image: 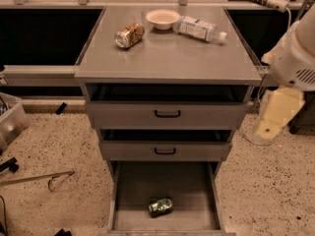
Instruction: Pick green can from bottom drawer and place on counter
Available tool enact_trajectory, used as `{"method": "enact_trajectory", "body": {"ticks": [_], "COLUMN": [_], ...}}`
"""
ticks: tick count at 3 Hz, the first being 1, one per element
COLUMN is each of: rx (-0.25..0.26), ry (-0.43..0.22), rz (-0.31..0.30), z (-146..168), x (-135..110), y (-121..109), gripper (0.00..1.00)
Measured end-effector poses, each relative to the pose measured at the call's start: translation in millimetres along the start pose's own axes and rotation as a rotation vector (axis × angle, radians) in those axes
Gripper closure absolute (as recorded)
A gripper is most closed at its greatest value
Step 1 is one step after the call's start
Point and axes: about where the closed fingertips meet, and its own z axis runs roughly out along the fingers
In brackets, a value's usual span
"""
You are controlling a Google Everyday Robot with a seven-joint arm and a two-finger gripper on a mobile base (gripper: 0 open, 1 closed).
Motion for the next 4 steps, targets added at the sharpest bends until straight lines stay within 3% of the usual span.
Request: {"method": "enact_trajectory", "body": {"ticks": [1, 3, 4], "rx": [-0.034, -0.183, -0.139], "ry": [-0.022, -0.133, -0.170], "rz": [0.072, 0.094, 0.102], "z": [69.1, 223.5, 229.7], "x": [-12.4, -38.8, -47.2], "y": [23.5, 103.2, 93.1], "gripper": [0.00, 0.00, 0.00]}}
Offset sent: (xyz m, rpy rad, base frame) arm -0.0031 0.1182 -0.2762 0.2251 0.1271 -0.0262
